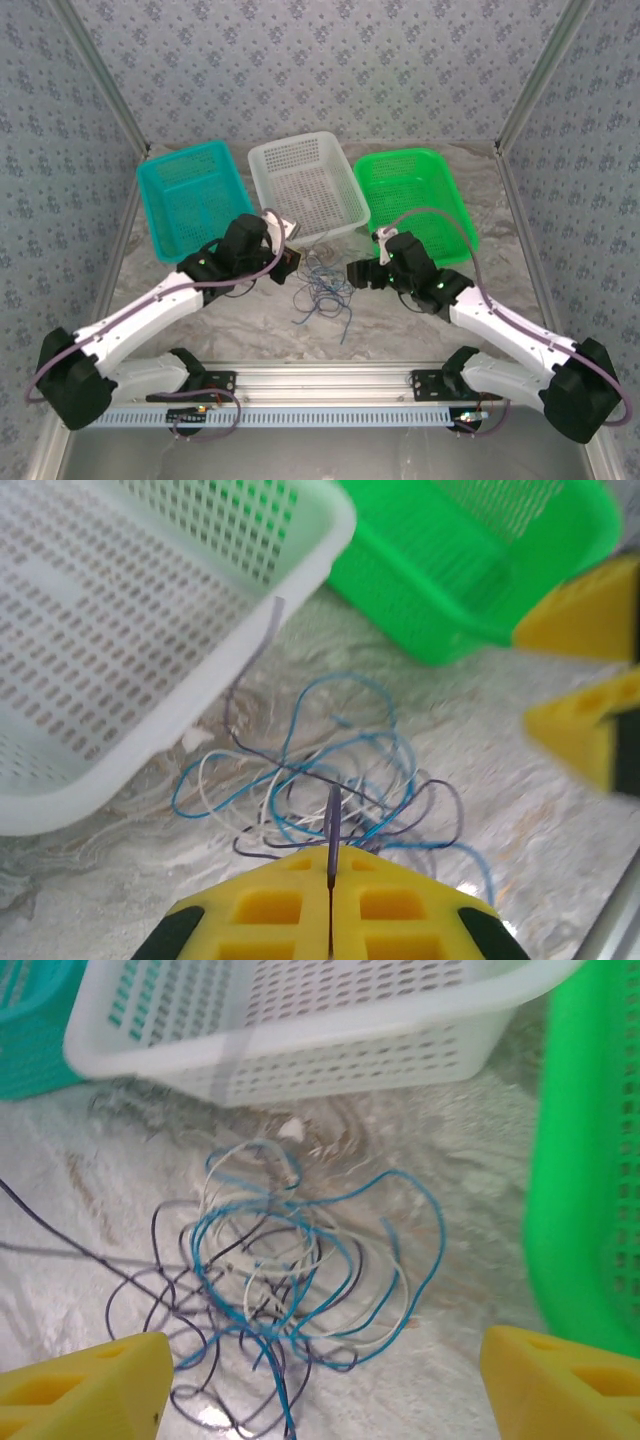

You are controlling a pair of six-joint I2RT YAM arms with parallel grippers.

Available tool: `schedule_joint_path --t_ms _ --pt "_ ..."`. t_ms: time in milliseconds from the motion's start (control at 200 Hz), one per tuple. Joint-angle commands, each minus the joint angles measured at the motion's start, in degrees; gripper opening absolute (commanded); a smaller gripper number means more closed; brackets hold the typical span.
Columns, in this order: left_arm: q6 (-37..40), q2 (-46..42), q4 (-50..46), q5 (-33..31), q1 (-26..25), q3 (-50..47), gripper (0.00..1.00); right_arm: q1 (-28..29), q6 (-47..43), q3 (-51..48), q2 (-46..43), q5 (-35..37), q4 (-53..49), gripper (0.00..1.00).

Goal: Untangle the cables

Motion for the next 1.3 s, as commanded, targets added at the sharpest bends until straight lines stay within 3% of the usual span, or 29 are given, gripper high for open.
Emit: schedule_joint_path --t_ms 0,315,440,595,745,939,1294 --pt "-5.7 -3.4 4.1 1.2 -0.6 -1.3 0.07 4.3 -0.4 -1.7 -0.6 2.6 8.3 0.85" --pt "-7.4 -6.1 6.0 1.0 -4.4 -0.4 0.08 12.4 -0.2 -1.3 2.3 8.7 17.1 0.93" --pt "-7.1 -5.1 6.3 0.9 -5.5 0.6 0.08 14.0 0.0 0.8 5.9 10.2 17.2 0.93" --pt "-6.7 -3.9 7.2 1.4 -6.0 2.3 0.09 16.5 1.9 3.3 11.0 17.8 17.2 0.9" --pt "-6.1 -3.1 7.6 2.7 -6.1 3.6 0.09 16.8 4.0 4.5 13.5 24.7 17.2 0.89" --pt "-4.9 -2.8 8.3 3.6 -6.1 6.2 0.1 16.5 5.8 7.7 18.7 27.3 14.3 0.89" --pt "-4.3 -5.0 10.6 6.0 -6.1 10.8 0.13 13.0 13.2 9.0 27.2 26.1 11.5 0.88"
